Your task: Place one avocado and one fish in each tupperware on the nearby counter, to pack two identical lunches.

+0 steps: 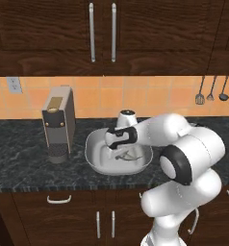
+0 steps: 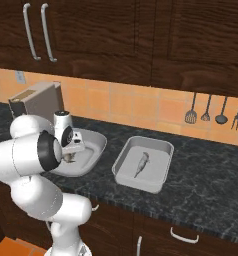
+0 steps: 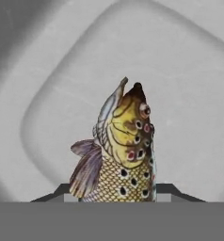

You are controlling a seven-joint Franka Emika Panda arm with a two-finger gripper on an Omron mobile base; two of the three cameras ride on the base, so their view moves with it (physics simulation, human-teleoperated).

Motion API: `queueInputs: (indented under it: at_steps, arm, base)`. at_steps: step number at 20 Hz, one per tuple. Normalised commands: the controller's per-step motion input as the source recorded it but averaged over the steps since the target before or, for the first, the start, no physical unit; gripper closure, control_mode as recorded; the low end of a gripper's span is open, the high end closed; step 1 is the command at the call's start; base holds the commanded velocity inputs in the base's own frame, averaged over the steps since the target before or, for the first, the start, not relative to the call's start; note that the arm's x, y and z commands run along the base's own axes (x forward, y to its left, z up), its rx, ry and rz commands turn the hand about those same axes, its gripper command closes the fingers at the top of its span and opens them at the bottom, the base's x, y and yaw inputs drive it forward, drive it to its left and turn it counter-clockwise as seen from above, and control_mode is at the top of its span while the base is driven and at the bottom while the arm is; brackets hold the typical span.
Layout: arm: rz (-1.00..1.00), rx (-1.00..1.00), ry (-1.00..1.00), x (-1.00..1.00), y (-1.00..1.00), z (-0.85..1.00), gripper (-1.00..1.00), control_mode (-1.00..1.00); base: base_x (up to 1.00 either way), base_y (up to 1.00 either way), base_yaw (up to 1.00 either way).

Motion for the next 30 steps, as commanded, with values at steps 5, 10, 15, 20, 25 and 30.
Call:
queueInputs:
  at_steps: [5,10,15,20,25,30]
  arm:
    - [0.0,0.0,0.0,0.39,0.23,-0.01,-1.0,-1.0]
    - [0.02,-0.05,0.0,0.2,0.01,0.09,-1.0,-1.0]
    - [0.03,-0.05,-0.06,-0.2,-0.06,0.32,-1.0,-1.0]
    - [0.0,0.0,-0.14,-0.98,-0.34,0.33,-1.0,-1.0]
    - [-0.06,0.0,0.02,-0.92,-0.55,0.35,-1.0,-1.0]
    - [-0.1,0.01,0.14,-0.87,-0.44,0.63,-1.0,-1.0]
  base:
    - [0.0,0.0,0.0]
    - [0.0,0.0,0.0]
    - [0.0,0.0,0.0]
    - [0.0,0.0,0.0]
    - [0.0,0.0,0.0]
    - [0.0,0.0,0.0]
